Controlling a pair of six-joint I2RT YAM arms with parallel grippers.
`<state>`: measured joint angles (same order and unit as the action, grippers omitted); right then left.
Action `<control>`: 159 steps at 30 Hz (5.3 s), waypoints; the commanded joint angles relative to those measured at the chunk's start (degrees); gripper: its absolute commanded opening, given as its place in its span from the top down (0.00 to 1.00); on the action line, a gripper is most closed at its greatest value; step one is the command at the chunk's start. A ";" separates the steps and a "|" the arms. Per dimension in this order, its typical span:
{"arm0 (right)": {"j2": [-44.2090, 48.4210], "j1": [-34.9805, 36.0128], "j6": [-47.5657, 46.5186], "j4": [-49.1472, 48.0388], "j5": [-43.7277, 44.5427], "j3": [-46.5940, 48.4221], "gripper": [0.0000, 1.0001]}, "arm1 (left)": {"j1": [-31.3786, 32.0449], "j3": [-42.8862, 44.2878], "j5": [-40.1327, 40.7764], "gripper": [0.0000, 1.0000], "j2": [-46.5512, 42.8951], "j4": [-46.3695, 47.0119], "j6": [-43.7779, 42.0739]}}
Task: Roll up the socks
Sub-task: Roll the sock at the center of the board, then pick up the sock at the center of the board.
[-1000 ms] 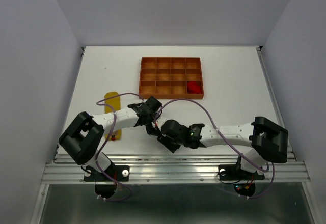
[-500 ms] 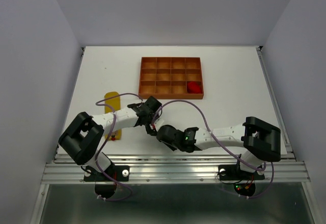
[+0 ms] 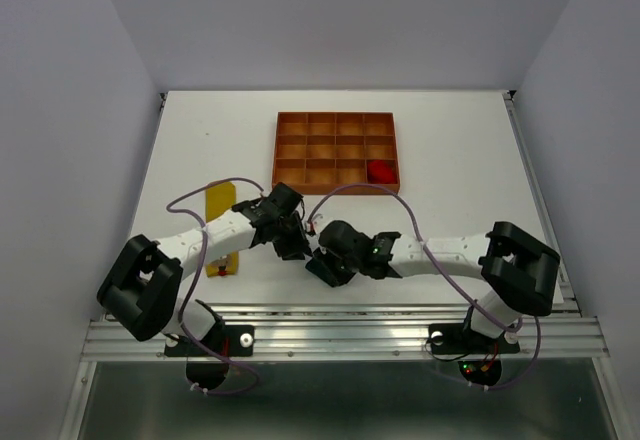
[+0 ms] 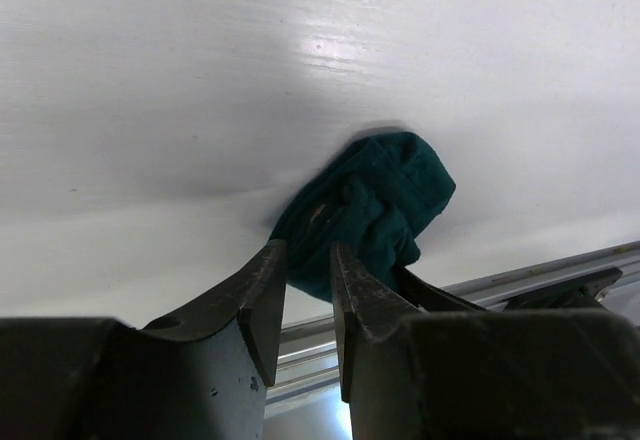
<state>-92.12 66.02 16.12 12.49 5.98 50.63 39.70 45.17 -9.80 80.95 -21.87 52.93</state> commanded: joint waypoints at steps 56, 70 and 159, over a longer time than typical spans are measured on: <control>-19.42 -33.14 9.89 -6.78 -54.32 1.05 0.87 | -2.35 -2.89 -9.36 0.61 -0.35 13.17 -11.00; -20.38 -33.68 10.34 -6.69 -53.97 1.31 0.87 | -0.68 -2.37 -9.09 0.59 -1.24 13.69 -14.86; 15.40 -5.38 -13.30 -8.01 -4.33 -8.45 0.40 | 7.32 14.25 4.00 0.67 18.63 -2.48 -10.21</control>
<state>-74.67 59.13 5.74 7.09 -1.74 39.03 46.22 59.16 -7.70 97.41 -20.56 42.94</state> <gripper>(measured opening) 0.599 0.337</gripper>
